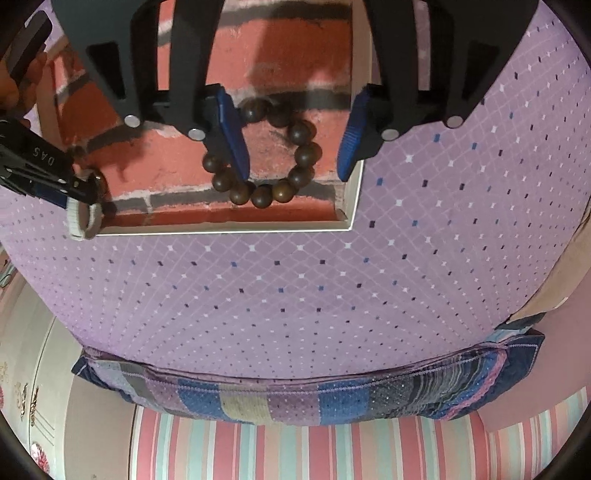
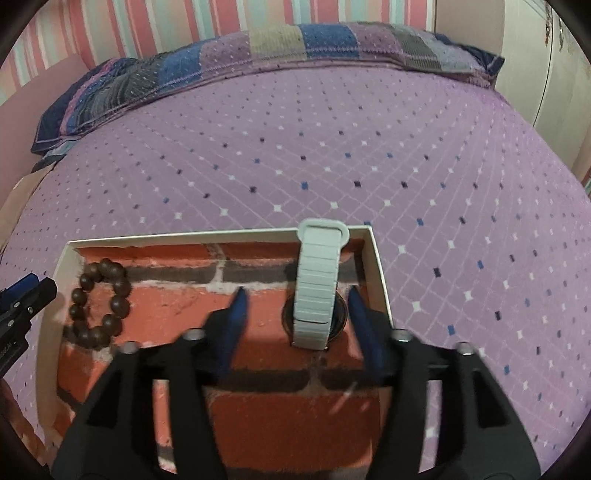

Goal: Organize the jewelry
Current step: 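Carry the watch and bracelet into the tray with both tools, then open both tools to release the items and pull back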

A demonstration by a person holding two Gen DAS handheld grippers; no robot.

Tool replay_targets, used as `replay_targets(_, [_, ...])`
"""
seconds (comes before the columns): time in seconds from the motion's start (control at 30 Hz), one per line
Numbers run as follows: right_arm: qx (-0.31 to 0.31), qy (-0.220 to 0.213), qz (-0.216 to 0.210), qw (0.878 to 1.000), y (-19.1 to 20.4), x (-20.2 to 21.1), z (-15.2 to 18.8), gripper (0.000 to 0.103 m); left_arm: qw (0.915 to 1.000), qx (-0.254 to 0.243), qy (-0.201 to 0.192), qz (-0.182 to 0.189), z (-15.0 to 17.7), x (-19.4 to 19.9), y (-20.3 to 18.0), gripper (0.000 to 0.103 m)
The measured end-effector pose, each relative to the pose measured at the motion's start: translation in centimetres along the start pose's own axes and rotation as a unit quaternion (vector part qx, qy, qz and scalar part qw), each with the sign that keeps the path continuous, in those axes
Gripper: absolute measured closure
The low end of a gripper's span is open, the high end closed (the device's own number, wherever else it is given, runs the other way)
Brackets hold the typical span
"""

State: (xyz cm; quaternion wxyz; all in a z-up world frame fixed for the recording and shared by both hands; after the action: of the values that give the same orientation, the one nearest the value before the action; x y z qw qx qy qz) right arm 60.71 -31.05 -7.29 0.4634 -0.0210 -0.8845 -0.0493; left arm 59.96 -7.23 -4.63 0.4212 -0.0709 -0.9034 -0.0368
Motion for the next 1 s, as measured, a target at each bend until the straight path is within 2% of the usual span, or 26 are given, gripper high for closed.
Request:
replay_targets(0.07, [0.015, -0.012, 0.000, 1.000, 0.6, 1.9, 0.0, 0.025, 1.0000, 0.001, -0.006, 0.005, 0.2, 1.6, 0.2, 0.039])
replay_targets(0.13, [0.019, -0.025, 0.001, 1.000, 0.8, 3.7, 0.4, 0.013, 0.9999, 0.003, -0.013, 0.010, 0.7, 3.4, 0.4, 0.034])
replay_targets(0.2, [0.028, -0.041, 0.004, 0.999, 1.0, 6.2, 1.3, 0.005, 0.9996, 0.002, -0.020, 0.018, 1.7, 5.7, 0.9, 0.033])
replay_targets(0.33, [0.047, -0.054, 0.014, 0.997, 1.2, 10.1, 3.9, 0.005, 0.9992, 0.005, -0.032, 0.025, 4.0, 9.8, 2.4, 0.019])
replay_targets(0.5, [0.044, -0.063, 0.033, 0.997, 0.1, 14.7, 8.2, 0.005, 0.9987, -0.006, -0.044, 0.026, 7.4, 15.1, 3.9, 0.019])
replay_targets(0.63, [0.030, -0.081, 0.029, 0.996, -1.0, 18.1, 11.1, 0.005, 0.9983, -0.002, -0.053, 0.025, 10.5, 19.4, 5.4, 0.019])
replay_targets(0.73, [0.016, -0.089, 0.029, 0.995, -1.9, 20.6, 13.1, 0.005, 0.9976, 0.013, -0.065, 0.020, 12.6, 22.2, 6.9, 0.006])
replay_targets(0.9, [-0.007, -0.099, -0.004, 0.995, -2.9, 24.1, 16.7, 0.005, 0.9952, 0.024, -0.094, -0.009, 15.9, 26.5, 9.0, 0.006])
replay_targets(1.0, [-0.021, -0.109, -0.014, 0.994, -3.7, 26.0, 18.7, 0.005, 0.9949, 0.021, -0.099, -0.009, 17.9, 28.4, 9.1, 0.006])
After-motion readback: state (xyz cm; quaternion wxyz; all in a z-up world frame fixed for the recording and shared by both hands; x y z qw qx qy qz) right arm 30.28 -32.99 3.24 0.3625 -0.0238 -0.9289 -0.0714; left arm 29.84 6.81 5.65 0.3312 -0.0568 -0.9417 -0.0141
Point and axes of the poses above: each gripper's, at about its wrist camera, not at the fingertips, and x roughly against the way its jaws point, y to its left, z to its underside, the point moved 7 cm from there along -x, roughly the way its jaws point, and after that the axes turned 1 degree about -x, right-handed, at the moved point
